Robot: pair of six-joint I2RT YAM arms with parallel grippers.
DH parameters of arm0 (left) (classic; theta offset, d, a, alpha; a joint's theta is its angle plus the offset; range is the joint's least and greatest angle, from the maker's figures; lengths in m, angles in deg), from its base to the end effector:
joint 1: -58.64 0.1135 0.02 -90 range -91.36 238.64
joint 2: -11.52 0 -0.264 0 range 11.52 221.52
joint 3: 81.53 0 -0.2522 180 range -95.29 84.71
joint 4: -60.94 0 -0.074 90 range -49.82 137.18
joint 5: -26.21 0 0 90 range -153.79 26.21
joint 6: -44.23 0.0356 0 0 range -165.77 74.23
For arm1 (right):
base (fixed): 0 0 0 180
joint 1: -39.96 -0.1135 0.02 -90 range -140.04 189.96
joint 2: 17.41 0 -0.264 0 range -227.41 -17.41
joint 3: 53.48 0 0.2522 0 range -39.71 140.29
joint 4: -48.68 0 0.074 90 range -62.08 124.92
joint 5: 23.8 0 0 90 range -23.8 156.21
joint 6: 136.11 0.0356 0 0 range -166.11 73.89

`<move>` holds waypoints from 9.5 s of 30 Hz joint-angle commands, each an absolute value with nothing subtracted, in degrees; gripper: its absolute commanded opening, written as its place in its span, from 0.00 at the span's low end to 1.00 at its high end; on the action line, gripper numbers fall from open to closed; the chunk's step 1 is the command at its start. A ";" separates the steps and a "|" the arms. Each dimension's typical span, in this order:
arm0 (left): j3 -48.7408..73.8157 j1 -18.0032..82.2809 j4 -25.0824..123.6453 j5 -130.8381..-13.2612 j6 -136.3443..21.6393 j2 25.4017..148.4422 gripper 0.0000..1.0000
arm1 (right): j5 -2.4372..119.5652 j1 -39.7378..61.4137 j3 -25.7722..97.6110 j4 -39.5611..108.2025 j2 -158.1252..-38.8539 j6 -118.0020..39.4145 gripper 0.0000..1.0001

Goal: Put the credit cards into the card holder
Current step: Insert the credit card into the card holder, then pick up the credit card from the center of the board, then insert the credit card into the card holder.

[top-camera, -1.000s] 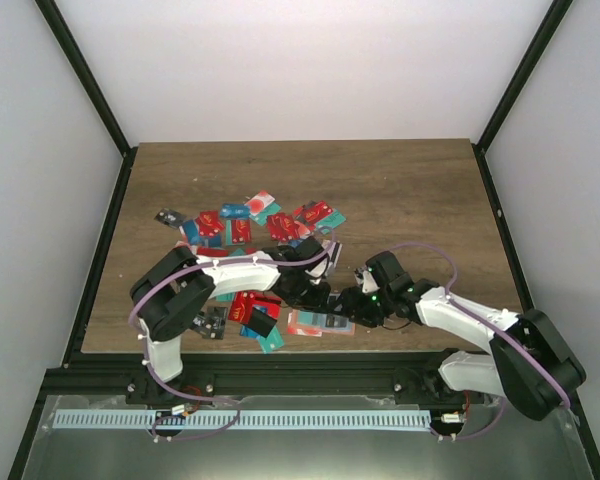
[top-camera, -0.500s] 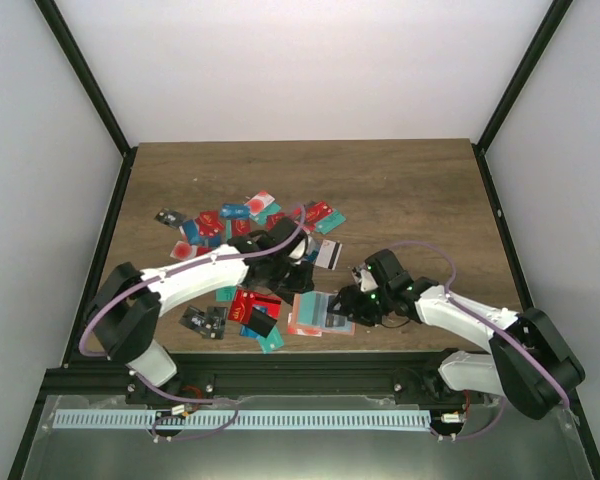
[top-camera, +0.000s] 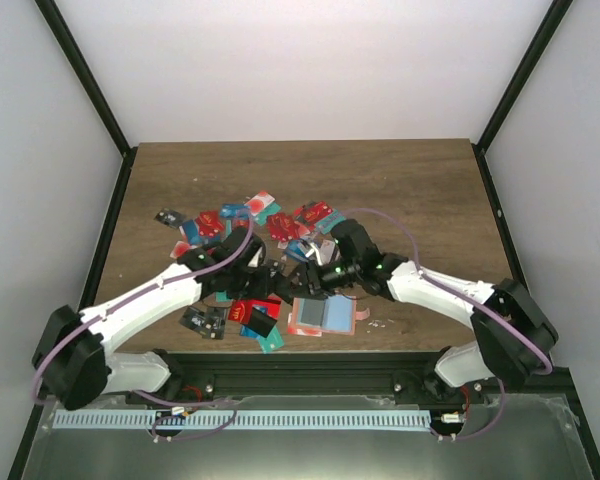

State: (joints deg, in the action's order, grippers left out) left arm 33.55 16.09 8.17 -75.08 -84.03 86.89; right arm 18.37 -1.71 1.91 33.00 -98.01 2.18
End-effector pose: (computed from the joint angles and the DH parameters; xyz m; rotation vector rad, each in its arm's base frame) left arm 0.1798 -0.1745 0.2260 0.1730 2.8351 -0.6519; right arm 0.1909 0.2052 0.2024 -0.3756 2.6249 1.6545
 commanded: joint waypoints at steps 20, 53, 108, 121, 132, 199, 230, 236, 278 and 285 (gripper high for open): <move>50.50 17.97 6.92 -71.00 -97.46 71.30 0.50 | 28.69 -8.58 4.96 31.12 -97.85 0.34 0.62; 43.63 19.04 14.74 -77.46 -77.78 98.68 0.57 | 37.85 -15.06 -5.80 30.93 -96.61 10.70 0.61; 49.38 10.72 10.59 -71.25 -87.47 95.47 0.45 | 56.93 -30.87 -18.36 76.84 -119.78 53.61 0.35; 46.55 10.78 9.38 -69.84 -88.96 93.57 0.45 | 53.43 -30.60 -19.61 74.42 -118.35 51.64 0.01; 30.80 12.07 -2.05 -60.80 -91.10 91.33 0.56 | 54.46 -27.69 -1.22 33.10 -104.96 31.71 0.01; 33.41 18.92 51.87 -108.39 -93.99 70.98 0.04 | 9.81 8.70 11.21 23.12 -68.34 -3.47 0.31; 34.22 10.87 30.76 -98.88 -84.52 100.35 0.04 | 56.17 8.67 -1.86 -10.51 -72.78 -2.86 0.63; 34.18 10.85 30.82 -99.29 -85.46 103.40 0.04 | 56.63 8.63 -2.82 -8.62 -76.24 -4.89 0.63; 33.70 10.66 37.51 -99.92 -89.80 111.09 0.04 | 48.59 8.68 -7.27 -0.25 -91.27 -5.94 0.41; 32.91 10.74 37.95 -99.44 -90.74 112.10 0.04 | 48.06 8.68 -7.56 -0.01 -91.46 -5.86 0.38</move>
